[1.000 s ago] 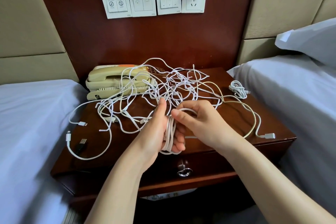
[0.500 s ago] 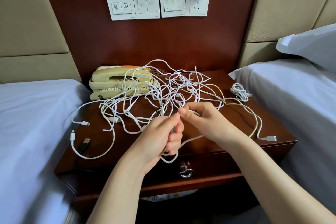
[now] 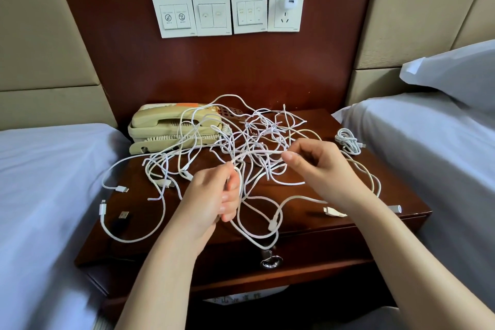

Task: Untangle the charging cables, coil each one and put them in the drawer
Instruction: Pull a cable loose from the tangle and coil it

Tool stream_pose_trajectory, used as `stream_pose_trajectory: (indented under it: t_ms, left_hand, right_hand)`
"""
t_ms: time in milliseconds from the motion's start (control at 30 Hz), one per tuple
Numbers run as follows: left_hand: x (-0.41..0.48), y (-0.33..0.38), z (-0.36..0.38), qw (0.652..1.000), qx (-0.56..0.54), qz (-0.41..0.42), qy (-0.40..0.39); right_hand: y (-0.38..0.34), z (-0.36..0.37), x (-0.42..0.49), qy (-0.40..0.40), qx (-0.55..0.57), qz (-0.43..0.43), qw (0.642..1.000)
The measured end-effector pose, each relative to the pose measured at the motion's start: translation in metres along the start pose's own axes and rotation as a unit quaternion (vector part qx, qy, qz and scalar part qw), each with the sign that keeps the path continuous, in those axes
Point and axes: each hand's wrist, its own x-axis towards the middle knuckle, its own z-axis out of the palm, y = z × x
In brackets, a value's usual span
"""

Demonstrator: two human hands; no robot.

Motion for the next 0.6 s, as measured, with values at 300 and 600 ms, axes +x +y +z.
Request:
stream_pose_trajectory:
  t_ms: [300,600]
  left_hand:
    - [0.001,-0.001,-0.002,0.999,-0.037,-0.01,0.034]
    - [0.004,-0.005,-0.005,0.997,-0.042,-0.026,0.057]
  right_hand:
    - [0.002,-0.012,-0.005,-0.185,0.077,0.163,0.966]
    - [0.003,-0.004,-0.009,-0.307,-0.244,0.149,0.908]
